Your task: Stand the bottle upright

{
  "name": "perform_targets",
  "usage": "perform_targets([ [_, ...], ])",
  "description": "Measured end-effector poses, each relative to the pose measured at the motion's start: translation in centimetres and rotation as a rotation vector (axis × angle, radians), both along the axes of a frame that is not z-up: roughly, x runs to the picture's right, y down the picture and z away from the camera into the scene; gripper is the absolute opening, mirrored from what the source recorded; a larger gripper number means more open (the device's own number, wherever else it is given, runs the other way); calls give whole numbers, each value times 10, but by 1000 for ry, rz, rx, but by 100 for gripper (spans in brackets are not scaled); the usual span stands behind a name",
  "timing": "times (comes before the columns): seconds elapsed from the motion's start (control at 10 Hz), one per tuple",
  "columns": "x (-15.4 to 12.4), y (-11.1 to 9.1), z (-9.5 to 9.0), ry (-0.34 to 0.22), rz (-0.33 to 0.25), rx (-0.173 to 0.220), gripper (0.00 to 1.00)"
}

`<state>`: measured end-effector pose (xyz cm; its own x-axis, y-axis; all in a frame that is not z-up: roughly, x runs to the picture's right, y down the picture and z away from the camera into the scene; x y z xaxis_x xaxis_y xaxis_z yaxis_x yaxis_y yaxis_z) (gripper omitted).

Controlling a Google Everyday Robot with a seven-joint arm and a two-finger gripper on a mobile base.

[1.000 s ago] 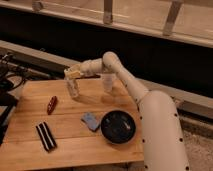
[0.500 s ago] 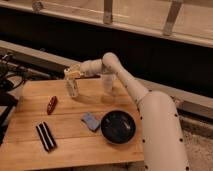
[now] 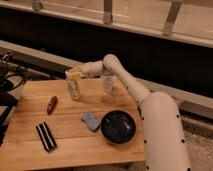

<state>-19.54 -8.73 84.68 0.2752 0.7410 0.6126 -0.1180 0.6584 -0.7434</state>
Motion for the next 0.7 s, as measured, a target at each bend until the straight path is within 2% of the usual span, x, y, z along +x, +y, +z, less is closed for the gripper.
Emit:
perform_targets([
  [0.2, 1, 1, 1, 3, 1, -7, 80],
  [0.3, -1, 3, 1, 2, -5, -8, 76],
  [0.4, -1, 4, -2, 3, -12, -4, 70],
  [0.7, 5, -12, -28, 20, -12, 8, 37],
])
